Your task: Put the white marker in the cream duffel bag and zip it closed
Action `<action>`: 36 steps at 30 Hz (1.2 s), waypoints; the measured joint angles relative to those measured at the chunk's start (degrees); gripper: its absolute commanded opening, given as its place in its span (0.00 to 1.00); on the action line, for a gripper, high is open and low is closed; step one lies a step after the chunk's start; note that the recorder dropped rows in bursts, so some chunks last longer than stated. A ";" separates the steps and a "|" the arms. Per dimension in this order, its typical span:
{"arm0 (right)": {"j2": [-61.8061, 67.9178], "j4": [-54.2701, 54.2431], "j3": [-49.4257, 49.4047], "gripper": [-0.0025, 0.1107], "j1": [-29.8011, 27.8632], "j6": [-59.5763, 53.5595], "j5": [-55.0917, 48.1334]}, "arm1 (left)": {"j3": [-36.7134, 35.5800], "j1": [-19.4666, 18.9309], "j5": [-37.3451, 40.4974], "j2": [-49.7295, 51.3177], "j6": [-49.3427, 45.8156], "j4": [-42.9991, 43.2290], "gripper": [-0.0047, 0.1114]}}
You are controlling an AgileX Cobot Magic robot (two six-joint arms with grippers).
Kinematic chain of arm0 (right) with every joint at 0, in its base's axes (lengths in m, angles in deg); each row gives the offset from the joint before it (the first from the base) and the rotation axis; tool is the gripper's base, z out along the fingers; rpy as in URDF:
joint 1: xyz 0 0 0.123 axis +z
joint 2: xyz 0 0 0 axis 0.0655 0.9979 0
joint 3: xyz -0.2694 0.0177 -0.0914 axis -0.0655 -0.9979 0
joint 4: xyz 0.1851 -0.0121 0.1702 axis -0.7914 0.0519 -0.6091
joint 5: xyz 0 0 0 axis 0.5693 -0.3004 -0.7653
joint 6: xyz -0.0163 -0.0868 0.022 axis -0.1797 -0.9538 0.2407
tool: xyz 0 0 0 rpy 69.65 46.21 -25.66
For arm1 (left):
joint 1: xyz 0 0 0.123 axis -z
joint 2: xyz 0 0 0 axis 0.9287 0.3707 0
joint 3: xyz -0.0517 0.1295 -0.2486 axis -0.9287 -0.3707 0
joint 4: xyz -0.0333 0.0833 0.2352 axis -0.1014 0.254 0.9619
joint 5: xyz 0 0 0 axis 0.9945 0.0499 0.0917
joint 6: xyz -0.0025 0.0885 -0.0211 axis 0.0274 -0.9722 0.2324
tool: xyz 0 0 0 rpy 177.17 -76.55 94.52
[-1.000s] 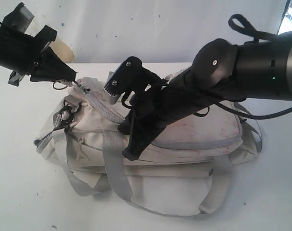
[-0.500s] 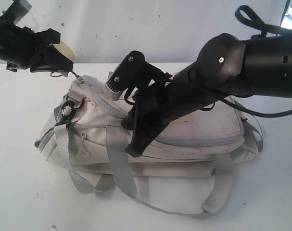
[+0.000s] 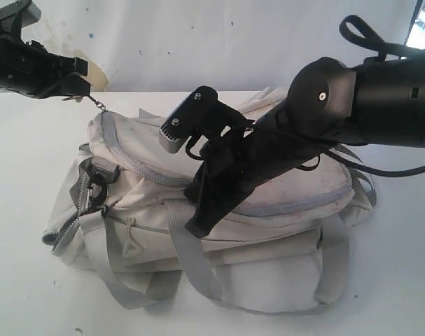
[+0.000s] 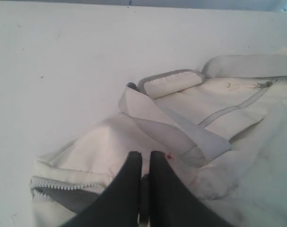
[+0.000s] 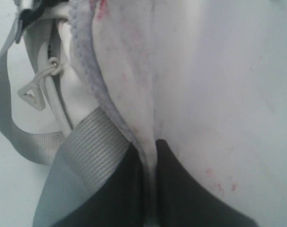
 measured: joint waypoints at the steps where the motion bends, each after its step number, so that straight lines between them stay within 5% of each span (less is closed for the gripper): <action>1: 0.00 0.00 0.00 0.02 0.00 0.26 0.42 | 0.53 0.00 -0.12 0.28 -0.36 0.12 0.04; 8: 0.00 0.10 0.00 0.02 0.00 1.77 3.57 | 4.71 0.00 -0.23 3.56 -1.80 -0.10 0.06; 11: 0.00 0.53 0.00 0.04 0.00 4.97 5.41 | 5.03 0.00 -0.86 3.80 -2.48 -0.37 0.25; 15: 0.00 1.23 -0.69 0.37 0.00 6.85 5.14 | 5.68 -1.42 -2.99 3.80 -4.29 -0.46 0.53; 17: 0.00 -0.11 -0.78 0.56 0.00 6.98 5.14 | 5.68 -1.42 -2.15 3.80 -4.63 -0.46 0.55; 19: 0.00 -2.55 -0.78 0.62 0.00 8.16 5.14 | 5.68 -1.42 -0.40 3.80 -4.63 -0.46 0.55; 23: -0.13 -4.98 -0.78 0.62 0.00 13.92 5.14 | 5.68 -1.42 2.26 3.52 -0.85 1.56 0.53; 31: -7.00 -2.57 -0.78 0.58 0.00 32.42 2.50 | 5.68 -1.42 6.45 0.16 33.77 39.81 0.53; 36: -10.34 4.13 -0.78 0.54 0.00 44.31 -1.00 | 5.68 -1.42 10.15 -1.49 41.77 47.35 0.53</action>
